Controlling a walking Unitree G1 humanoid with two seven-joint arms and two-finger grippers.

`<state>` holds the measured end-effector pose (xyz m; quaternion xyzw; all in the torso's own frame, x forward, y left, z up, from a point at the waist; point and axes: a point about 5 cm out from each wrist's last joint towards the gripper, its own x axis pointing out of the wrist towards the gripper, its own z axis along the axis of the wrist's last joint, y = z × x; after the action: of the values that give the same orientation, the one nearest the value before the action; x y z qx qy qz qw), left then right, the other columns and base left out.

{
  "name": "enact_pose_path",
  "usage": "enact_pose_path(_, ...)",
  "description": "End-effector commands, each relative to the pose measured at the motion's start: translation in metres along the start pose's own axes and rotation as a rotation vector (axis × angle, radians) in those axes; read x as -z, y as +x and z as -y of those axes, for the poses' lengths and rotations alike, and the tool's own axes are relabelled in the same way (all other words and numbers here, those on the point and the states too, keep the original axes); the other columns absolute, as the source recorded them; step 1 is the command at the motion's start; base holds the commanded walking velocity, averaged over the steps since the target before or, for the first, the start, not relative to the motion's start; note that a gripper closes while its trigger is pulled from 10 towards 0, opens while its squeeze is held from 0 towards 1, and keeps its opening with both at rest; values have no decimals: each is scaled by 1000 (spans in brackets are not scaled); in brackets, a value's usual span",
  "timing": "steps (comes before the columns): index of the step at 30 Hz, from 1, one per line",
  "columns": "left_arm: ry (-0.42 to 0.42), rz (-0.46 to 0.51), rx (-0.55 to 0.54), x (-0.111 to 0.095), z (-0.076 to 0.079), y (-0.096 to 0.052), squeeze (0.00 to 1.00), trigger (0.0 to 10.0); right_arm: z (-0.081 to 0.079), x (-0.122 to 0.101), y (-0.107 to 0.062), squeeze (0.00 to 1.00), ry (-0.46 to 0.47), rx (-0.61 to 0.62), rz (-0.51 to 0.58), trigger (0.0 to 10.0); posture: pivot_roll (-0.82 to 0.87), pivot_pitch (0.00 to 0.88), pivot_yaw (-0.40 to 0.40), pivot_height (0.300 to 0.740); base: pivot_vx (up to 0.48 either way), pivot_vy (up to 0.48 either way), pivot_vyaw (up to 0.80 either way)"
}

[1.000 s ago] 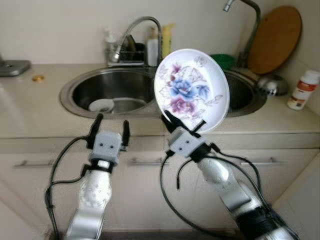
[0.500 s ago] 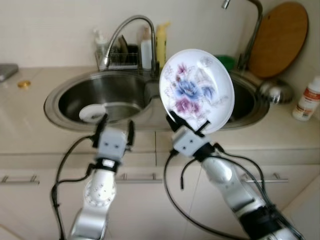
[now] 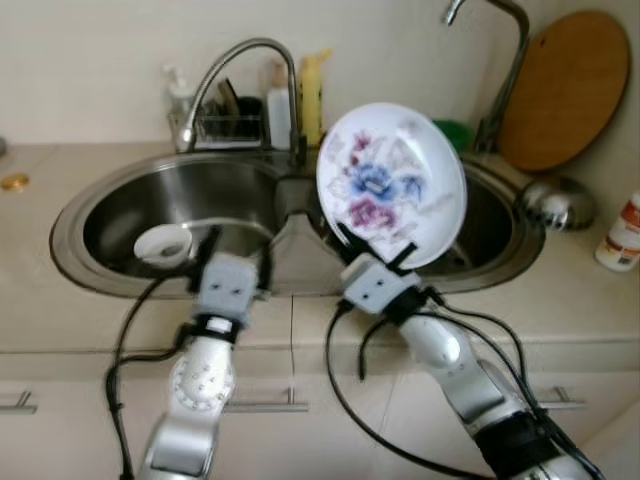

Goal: Kitchen organization

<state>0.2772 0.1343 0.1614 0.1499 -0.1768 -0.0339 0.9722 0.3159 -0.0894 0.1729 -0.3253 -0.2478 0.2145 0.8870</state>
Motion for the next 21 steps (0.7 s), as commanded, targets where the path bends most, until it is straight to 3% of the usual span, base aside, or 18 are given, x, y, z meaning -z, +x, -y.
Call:
enact_pose_path(1, 13, 2, -11, 0, -6, -1, 0, 10000, 1, -12, 8, 0, 43, 5, 44, 10000, -17, 0, 11, 740, 274, 0, 0)
enact_pose_path(5, 13, 1, -12, 0, -6, -1, 0, 10000, 2, -13, 9, 0, 75, 8, 43, 10000, -17, 0, 10, 740, 262, 0, 0)
enact_pose_path(11, -1, 25, -15, -3, -5, 0, 0, 10000, -1, -16, 18, 0, 167, -27, 27, 10000, -17, 0, 7, 740, 0, 0, 0)
enact_pose_path(16, 4, 26, -8, -3, -3, 0, 0, 10000, 2, -13, 34, 0, 278, -39, -37, 10000, -18, 0, 7, 740, 0, 0, 0)
enact_pose_path(21, 5, 27, -4, -3, -1, 1, 0, 10000, 16, -13, 56, 0, 424, 8, -100, 10000, -17, 0, 6, 740, 0, 0, 0)
